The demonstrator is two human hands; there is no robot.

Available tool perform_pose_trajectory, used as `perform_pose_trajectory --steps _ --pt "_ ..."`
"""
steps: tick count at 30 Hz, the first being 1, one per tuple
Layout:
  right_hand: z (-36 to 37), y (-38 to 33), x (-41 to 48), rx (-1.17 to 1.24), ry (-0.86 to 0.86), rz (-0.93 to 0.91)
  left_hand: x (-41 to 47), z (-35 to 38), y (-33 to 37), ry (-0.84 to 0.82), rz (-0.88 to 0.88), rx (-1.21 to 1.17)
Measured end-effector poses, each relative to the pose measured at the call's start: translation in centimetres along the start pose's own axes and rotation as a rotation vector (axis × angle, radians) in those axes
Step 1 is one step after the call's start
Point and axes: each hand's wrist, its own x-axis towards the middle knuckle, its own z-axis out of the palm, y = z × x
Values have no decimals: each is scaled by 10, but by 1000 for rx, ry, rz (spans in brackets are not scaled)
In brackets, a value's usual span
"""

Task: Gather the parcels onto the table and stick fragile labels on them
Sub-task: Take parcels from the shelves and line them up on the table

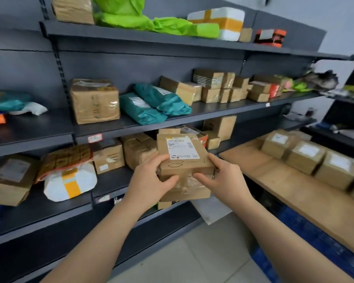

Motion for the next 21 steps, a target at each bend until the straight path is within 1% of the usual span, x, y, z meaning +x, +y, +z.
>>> perform_pose_trajectory --steps 8,12,16,21 --pt "-37 75 44 -108 136 174 97 92 17 -192 160 -91" --pt "-50 103 70 -138 193 276 150 130 25 -275 244 -137" --pt "-57 137 90 -152 268 381 195 172 31 -394 316 -161" --pt "-65 179 100 -179 325 487 229 227 40 -537 355 -226"
